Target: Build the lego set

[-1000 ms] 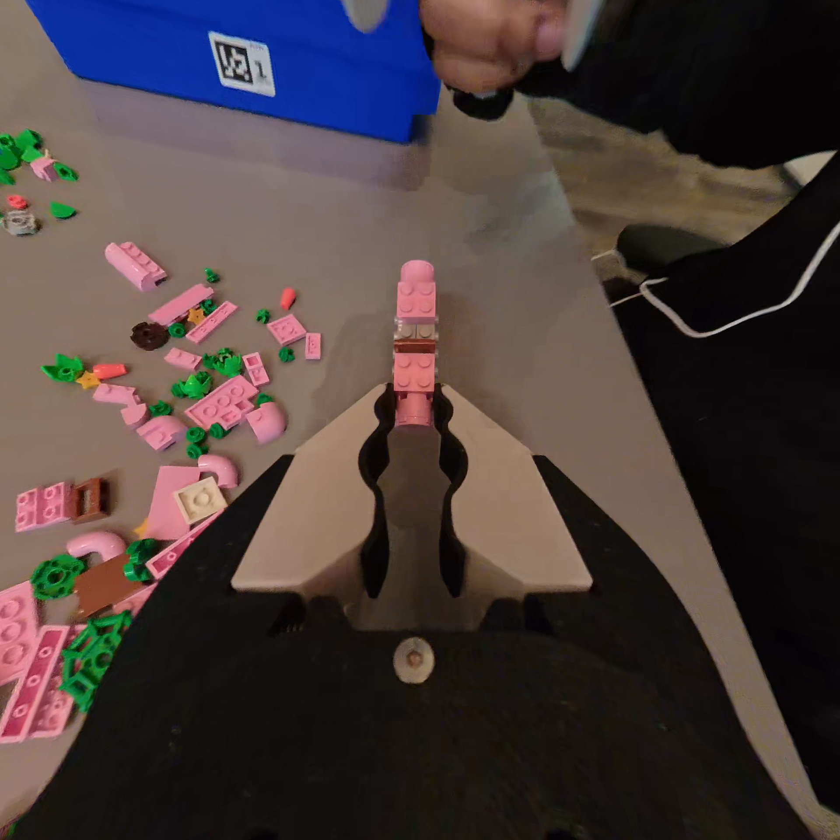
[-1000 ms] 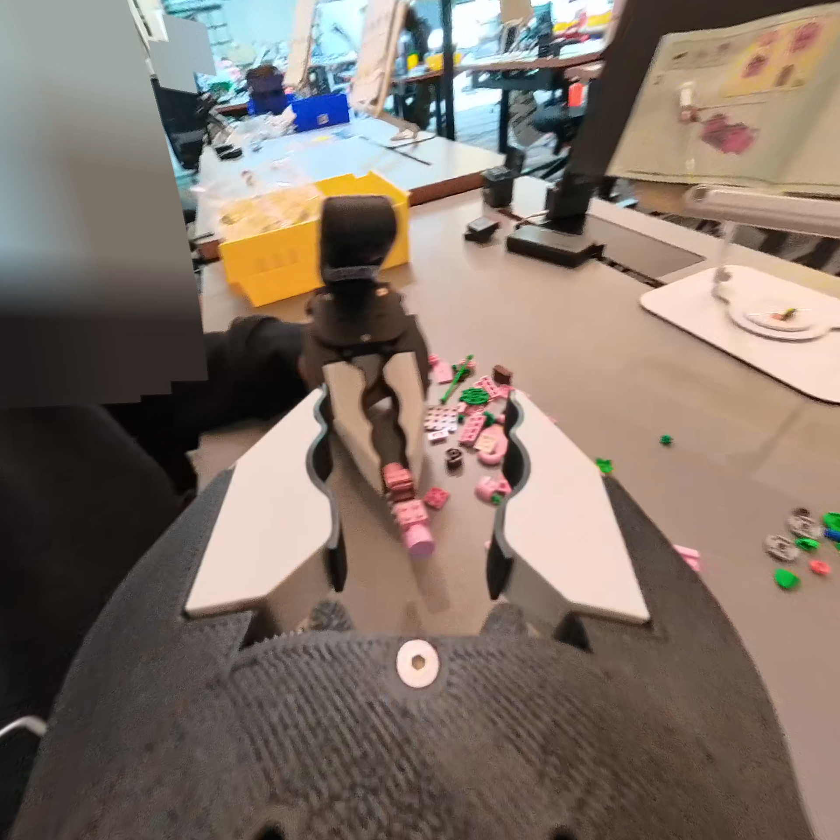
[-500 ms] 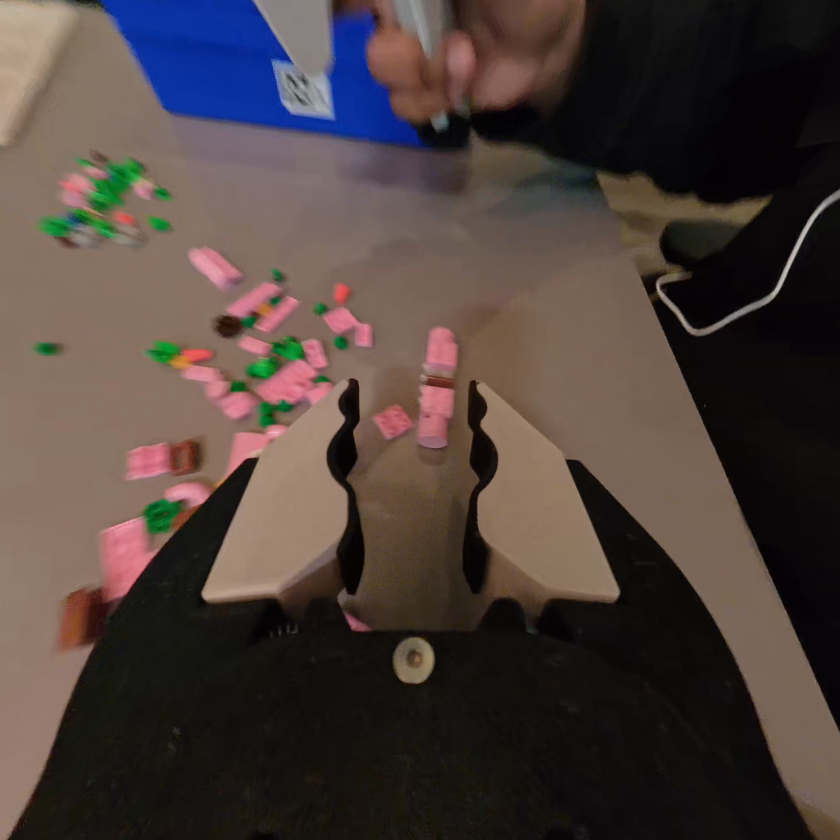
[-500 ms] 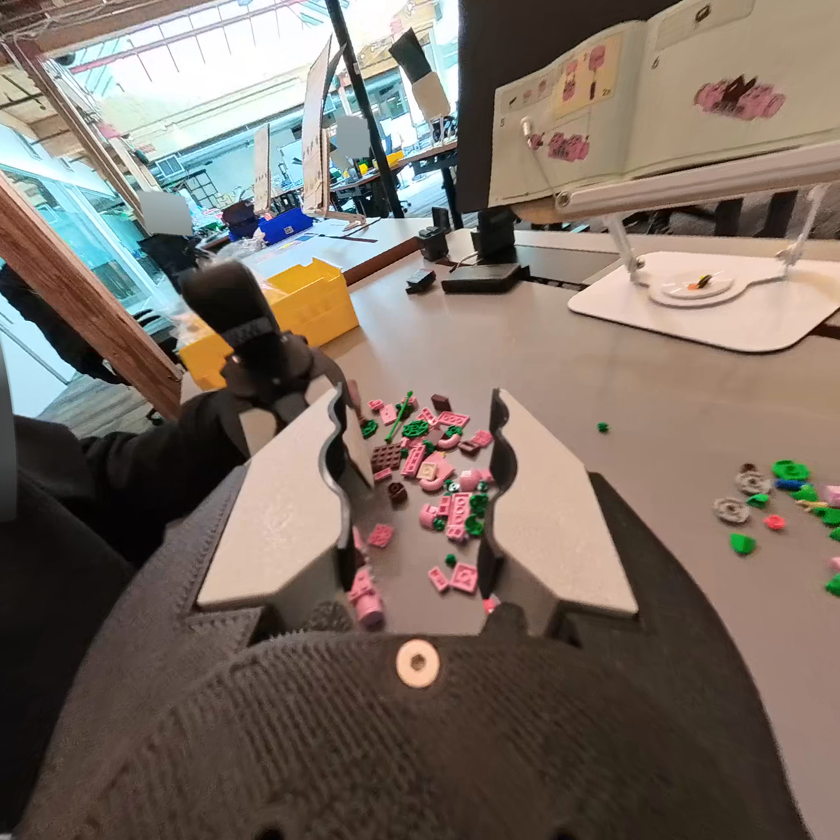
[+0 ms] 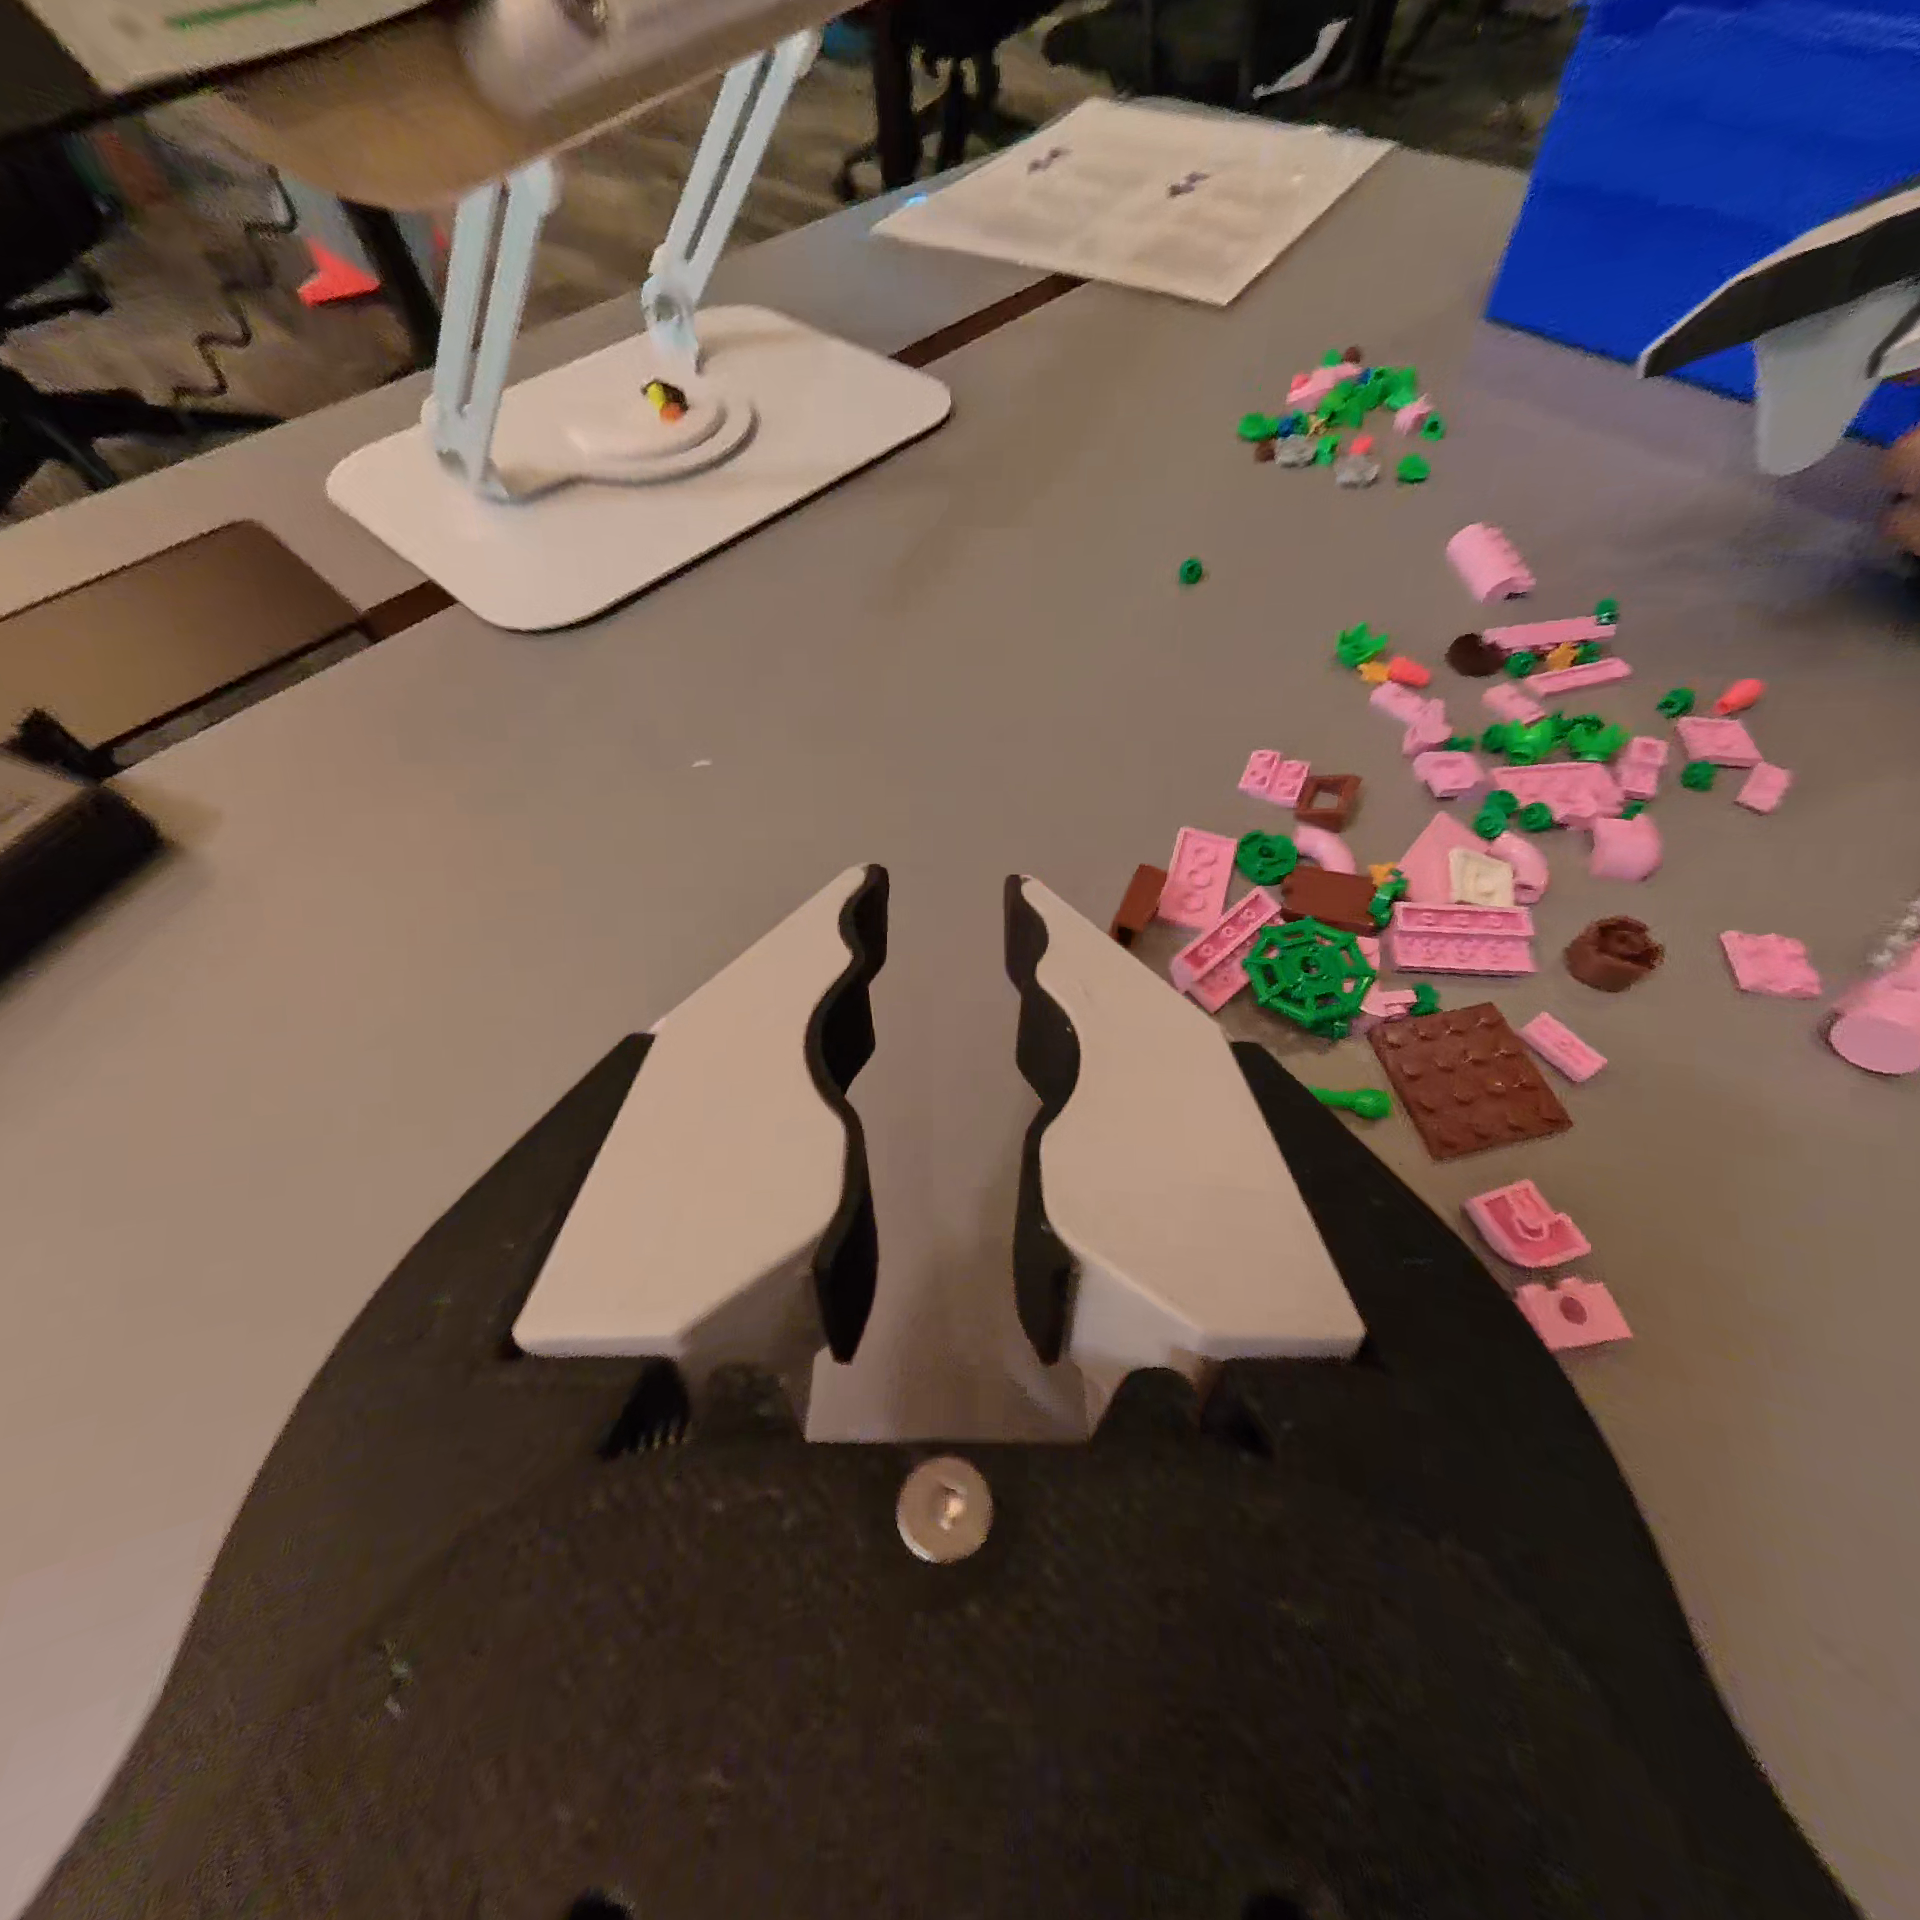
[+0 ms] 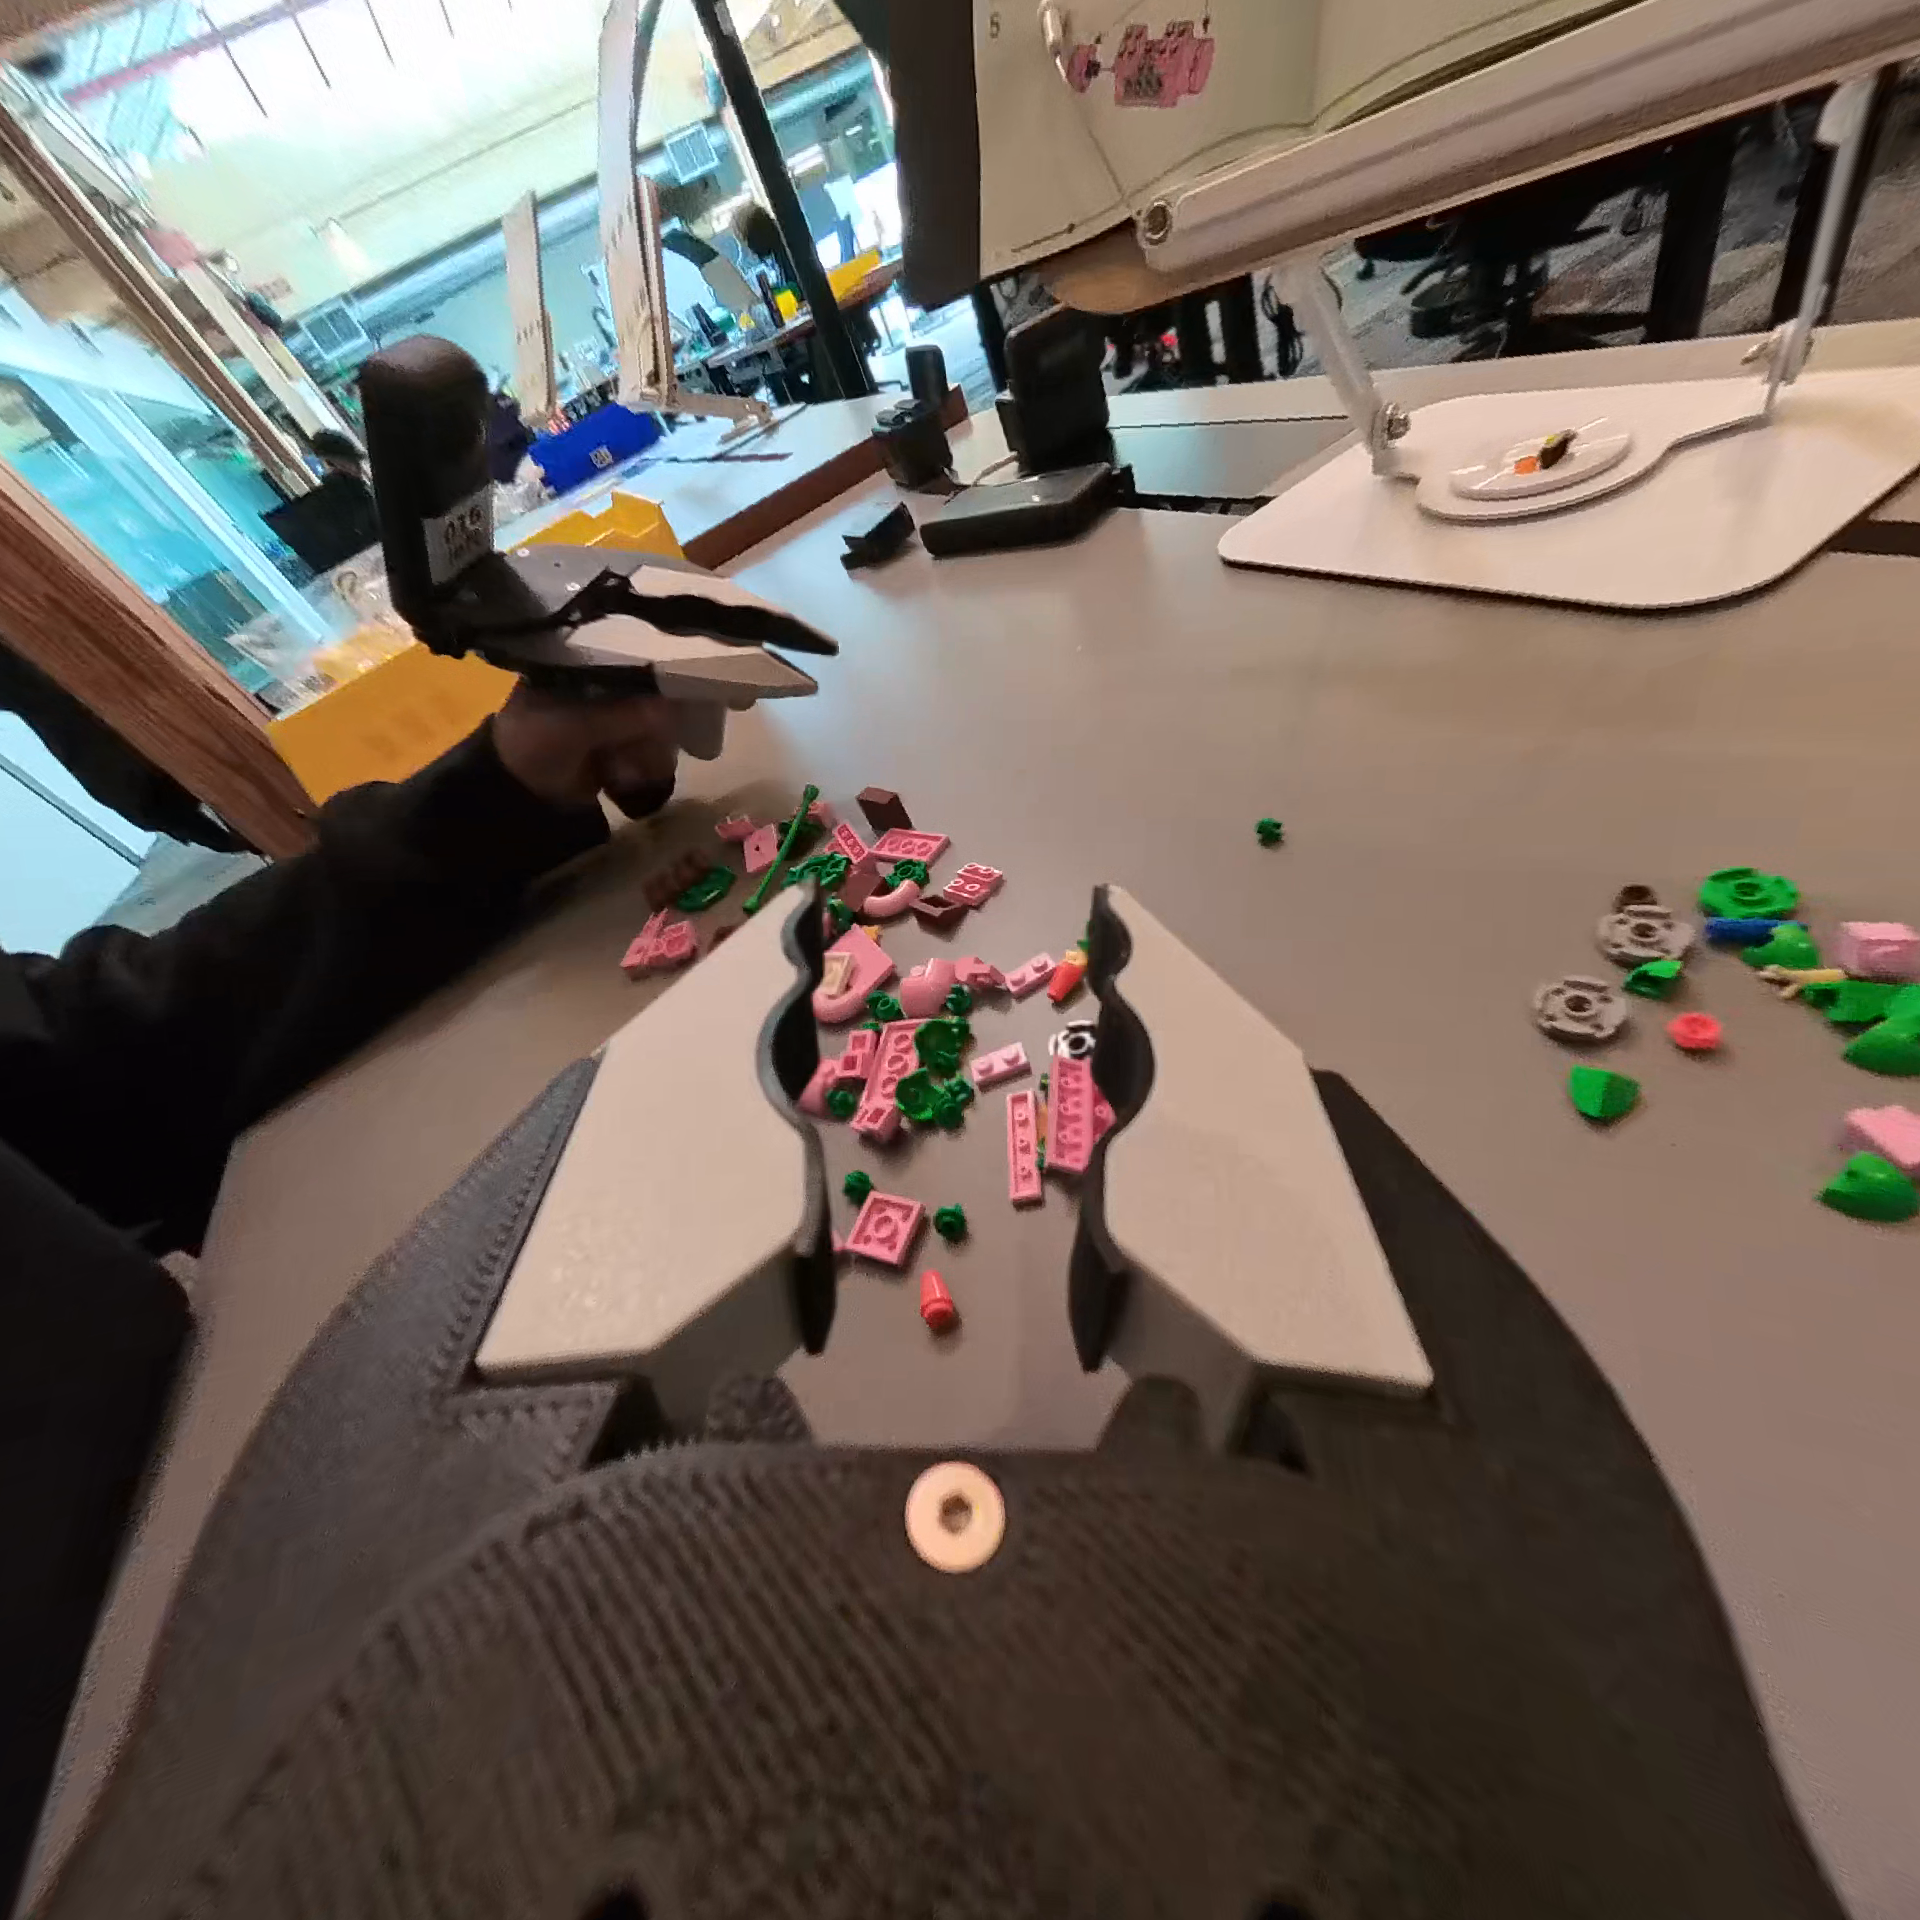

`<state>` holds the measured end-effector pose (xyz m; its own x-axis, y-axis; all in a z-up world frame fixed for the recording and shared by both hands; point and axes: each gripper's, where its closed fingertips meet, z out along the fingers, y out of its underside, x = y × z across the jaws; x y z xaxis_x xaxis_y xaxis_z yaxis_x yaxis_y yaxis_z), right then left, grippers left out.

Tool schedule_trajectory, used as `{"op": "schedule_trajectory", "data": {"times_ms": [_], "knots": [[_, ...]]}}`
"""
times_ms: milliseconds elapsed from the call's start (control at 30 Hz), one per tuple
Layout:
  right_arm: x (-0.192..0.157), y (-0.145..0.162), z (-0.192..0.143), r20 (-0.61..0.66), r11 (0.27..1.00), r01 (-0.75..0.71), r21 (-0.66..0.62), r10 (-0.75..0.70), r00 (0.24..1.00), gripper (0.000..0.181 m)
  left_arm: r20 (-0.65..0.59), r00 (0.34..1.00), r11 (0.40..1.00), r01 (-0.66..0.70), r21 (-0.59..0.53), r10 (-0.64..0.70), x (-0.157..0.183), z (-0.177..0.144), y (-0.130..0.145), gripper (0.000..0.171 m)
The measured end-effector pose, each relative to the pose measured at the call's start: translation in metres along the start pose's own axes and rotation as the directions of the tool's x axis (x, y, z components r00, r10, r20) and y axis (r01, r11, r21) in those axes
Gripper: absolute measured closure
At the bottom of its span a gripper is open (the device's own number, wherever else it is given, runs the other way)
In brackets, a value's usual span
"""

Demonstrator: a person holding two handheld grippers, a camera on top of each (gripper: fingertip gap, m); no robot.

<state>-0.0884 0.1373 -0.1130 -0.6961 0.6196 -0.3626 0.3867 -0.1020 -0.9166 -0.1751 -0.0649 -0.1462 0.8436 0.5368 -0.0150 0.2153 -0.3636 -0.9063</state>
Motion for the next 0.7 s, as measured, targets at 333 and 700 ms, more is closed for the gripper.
{"op": "schedule_trajectory", "data": {"times_ms": [333,700], "knots": [[0.013,0.009,-0.001,-0.078,0.998,0.014,-0.063,-0.019,0.997,0.131,-0.137,0.990,0.999,0.031,-0.037,-0.036,0.031,0.009,0.002,0.154],[0.013,0.010,-0.001,-0.081,0.998,0.009,-0.062,-0.014,0.997,0.132,-0.139,0.990,0.999,0.005,-0.035,-0.010,0.037,0.012,0.001,0.152]]}}
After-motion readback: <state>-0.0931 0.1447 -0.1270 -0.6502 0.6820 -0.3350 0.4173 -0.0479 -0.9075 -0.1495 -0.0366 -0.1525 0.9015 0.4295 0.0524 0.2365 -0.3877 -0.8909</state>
